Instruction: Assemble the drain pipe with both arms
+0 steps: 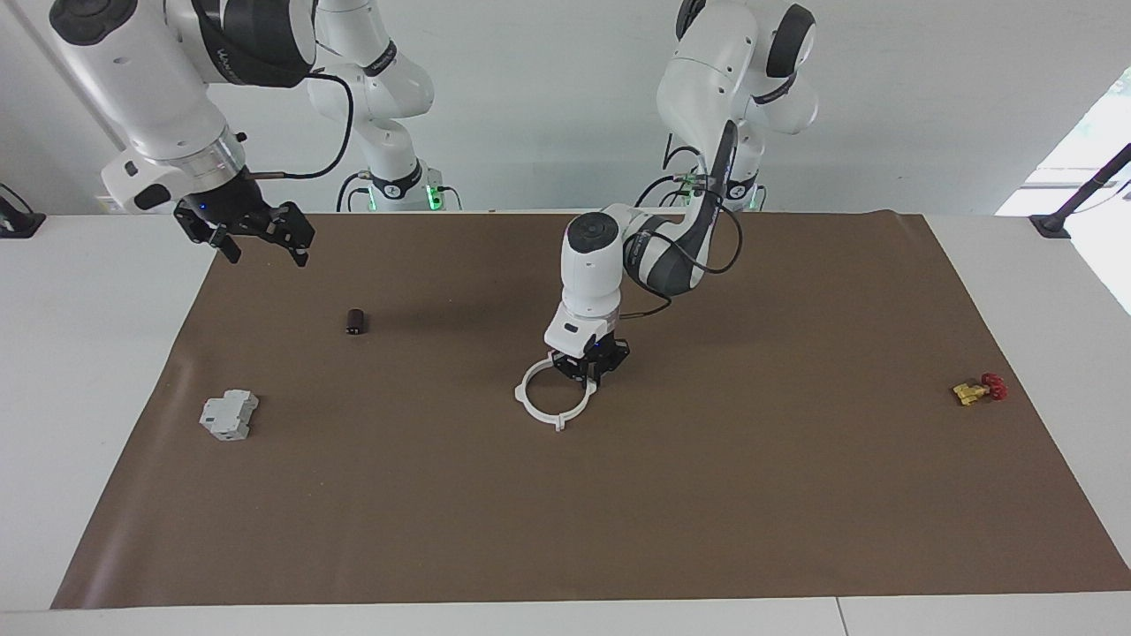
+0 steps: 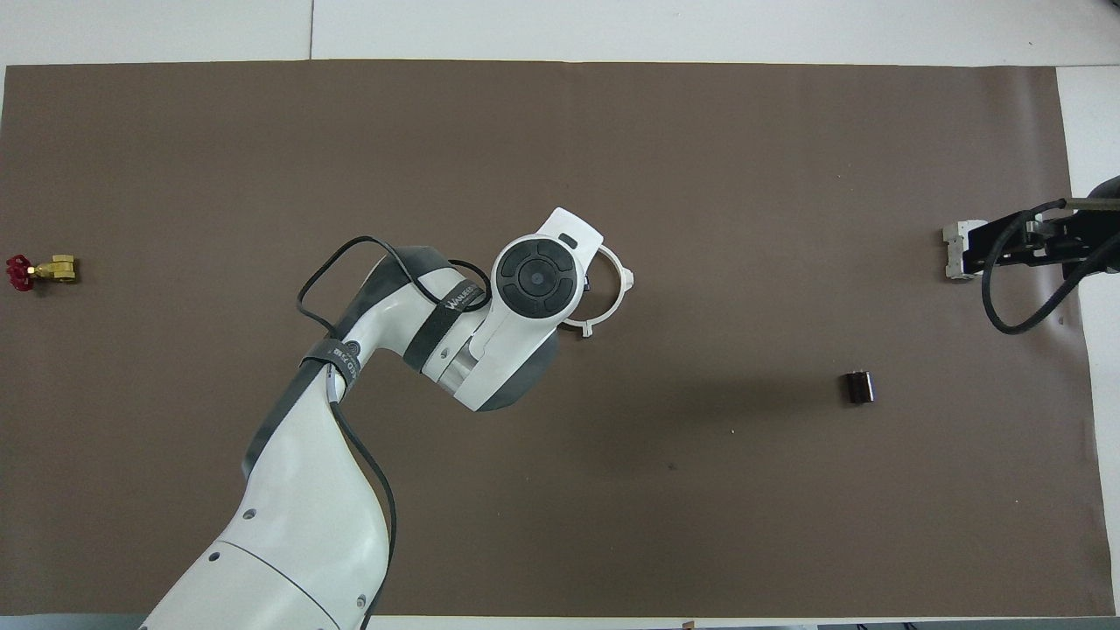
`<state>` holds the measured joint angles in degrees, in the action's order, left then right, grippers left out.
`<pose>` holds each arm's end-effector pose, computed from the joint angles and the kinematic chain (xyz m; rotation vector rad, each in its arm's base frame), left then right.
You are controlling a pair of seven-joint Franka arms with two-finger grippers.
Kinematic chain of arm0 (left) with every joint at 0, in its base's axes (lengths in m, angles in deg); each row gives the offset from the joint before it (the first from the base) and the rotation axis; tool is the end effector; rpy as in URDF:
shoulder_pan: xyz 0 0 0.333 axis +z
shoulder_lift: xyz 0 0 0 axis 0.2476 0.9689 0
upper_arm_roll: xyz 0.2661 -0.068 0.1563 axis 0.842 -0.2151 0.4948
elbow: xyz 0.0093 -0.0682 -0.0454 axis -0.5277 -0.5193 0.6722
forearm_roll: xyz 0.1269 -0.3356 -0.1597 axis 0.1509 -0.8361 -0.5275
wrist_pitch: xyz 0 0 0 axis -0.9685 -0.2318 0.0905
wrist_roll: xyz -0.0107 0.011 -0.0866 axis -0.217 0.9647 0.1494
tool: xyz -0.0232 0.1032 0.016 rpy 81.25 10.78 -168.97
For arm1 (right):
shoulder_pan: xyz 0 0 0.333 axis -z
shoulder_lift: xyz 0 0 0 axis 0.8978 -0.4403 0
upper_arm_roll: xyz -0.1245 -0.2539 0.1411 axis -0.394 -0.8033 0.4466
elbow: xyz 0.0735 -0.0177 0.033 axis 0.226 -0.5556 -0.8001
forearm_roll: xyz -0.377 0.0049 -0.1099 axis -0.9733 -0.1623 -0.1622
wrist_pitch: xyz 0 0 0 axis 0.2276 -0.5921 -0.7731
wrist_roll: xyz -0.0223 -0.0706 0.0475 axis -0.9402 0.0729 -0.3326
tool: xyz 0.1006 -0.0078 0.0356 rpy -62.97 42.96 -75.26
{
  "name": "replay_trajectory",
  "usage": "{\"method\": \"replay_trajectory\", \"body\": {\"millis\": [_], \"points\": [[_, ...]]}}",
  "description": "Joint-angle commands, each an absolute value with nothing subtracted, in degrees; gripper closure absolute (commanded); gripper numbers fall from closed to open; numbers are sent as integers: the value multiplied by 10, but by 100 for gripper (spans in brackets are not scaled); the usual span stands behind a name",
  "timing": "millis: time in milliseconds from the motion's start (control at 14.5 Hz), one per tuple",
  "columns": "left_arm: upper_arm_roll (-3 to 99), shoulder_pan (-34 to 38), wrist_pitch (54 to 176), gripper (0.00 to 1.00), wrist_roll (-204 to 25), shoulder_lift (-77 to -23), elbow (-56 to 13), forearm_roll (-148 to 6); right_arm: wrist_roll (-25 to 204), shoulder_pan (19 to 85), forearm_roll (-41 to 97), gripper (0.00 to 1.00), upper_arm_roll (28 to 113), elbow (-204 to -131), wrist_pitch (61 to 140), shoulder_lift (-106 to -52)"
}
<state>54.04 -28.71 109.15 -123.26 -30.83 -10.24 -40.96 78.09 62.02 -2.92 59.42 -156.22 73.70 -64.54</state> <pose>0.5226 -0.4368 0.3038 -3.1260 -0.1603 -0.2135 0.5585 -0.0211 0.5950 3.1299 -0.1435 -0.0811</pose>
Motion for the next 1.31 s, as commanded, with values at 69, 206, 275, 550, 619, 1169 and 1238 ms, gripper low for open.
{"method": "replay_trajectory", "body": {"millis": [69,206,275,550,619,1169,1238], "points": [[545,-291,1103,100,-1237,-318,-122,-415,797,626,-25,0,599,-1572,743,-638],[545,-293,1102,100,-1237,-318,-122,-415,797,626,-25,0,599,-1571,743,-638],[545,-293,1102,100,-1237,-318,-123,-415,797,626,-25,0,599,-1571,743,-638],[545,-291,1110,55,-1232,-318,-124,-415,796,626,-25,0,599,-1571,744,-639],[545,-291,1110,43,-1232,-318,-124,-415,796,626,-26,0,599,-1571,745,-639],[548,-256,1092,0,-1217,-351,-142,-414,796,625,-26,0,601,-1569,748,-639],[547,-243,1093,0,-1191,-373,-162,-414,796,624,-27,0,602,-1568,749,-639]]}}
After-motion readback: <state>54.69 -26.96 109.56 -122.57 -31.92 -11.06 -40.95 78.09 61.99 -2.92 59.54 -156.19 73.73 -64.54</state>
